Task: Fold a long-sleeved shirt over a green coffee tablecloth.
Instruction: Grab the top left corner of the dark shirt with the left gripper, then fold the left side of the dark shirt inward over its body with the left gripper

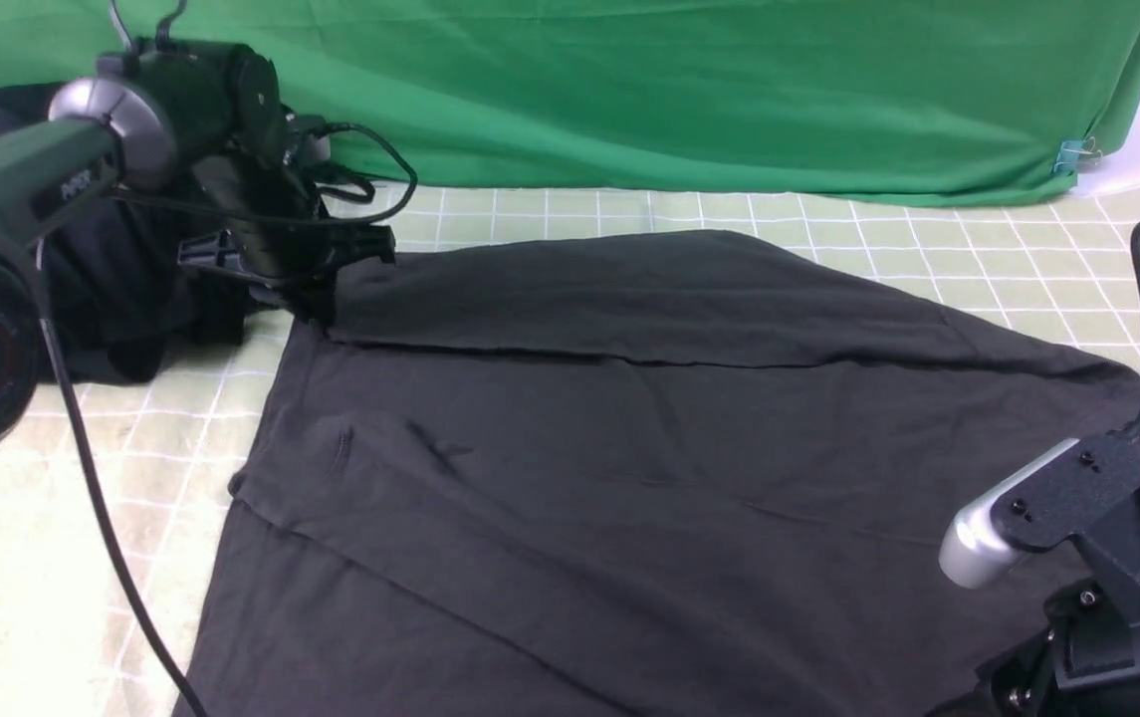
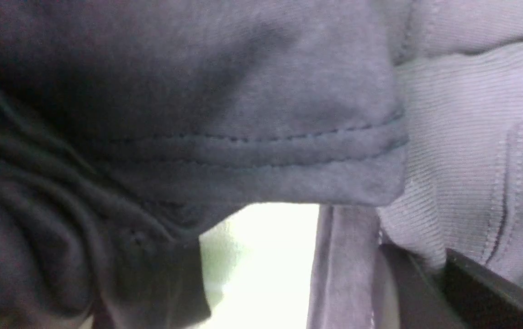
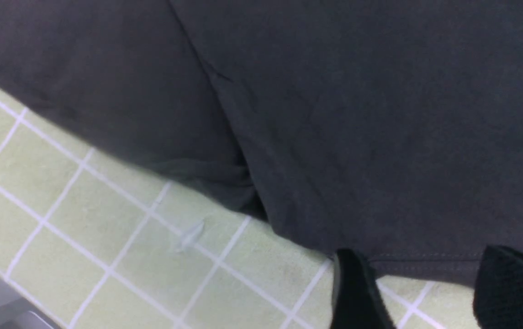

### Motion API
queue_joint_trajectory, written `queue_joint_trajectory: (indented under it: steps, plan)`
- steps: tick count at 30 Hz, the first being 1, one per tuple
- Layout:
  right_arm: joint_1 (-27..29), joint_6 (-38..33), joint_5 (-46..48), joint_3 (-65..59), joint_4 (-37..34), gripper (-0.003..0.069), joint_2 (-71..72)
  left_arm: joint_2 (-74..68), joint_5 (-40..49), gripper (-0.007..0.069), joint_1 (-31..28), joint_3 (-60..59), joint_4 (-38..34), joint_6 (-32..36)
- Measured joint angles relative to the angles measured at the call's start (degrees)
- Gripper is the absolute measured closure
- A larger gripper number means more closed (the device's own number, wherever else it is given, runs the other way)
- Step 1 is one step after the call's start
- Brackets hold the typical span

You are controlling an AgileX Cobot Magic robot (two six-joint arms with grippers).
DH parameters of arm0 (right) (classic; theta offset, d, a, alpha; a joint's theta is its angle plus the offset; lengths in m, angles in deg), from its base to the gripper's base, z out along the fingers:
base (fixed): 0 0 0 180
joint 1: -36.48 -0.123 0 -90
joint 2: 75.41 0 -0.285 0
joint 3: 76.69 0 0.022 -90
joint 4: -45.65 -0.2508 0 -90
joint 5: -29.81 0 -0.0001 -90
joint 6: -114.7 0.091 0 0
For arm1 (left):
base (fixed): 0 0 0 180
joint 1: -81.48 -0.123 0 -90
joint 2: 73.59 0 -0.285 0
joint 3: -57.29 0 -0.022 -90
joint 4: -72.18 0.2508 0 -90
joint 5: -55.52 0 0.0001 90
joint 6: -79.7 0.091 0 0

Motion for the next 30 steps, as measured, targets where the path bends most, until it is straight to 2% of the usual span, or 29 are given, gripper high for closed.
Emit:
queue_joint_trajectory:
  steps: [8,12,17,21,30]
  plan:
    - [0.00,0.00,-0.16,0.00,0.00,0.0313,0.00,0.53,5.67,0.0599,0.16,3.63,-0.25,1.51]
    - [0.00,0.00,-0.40,0.00,0.05,0.0313,0.00,0.95,12.19,0.0599,0.98,5.57,-1.52,3.77]
    - [0.00,5.46,-0.29,3.47,5.47,0.0313,0.00,7.47,13.47,0.0599,2.22,4.08,-5.33,4.10]
    - [0.00,9.48,-0.49,8.02,12.22,0.0313,0.00,15.26,13.51,0.0599,3.03,-3.97,-5.89,3.34]
    - [0.00,11.45,-0.75,11.41,15.19,0.0313,-0.05,29.46,13.83,0.0599,3.43,-29.16,-3.10,-0.55]
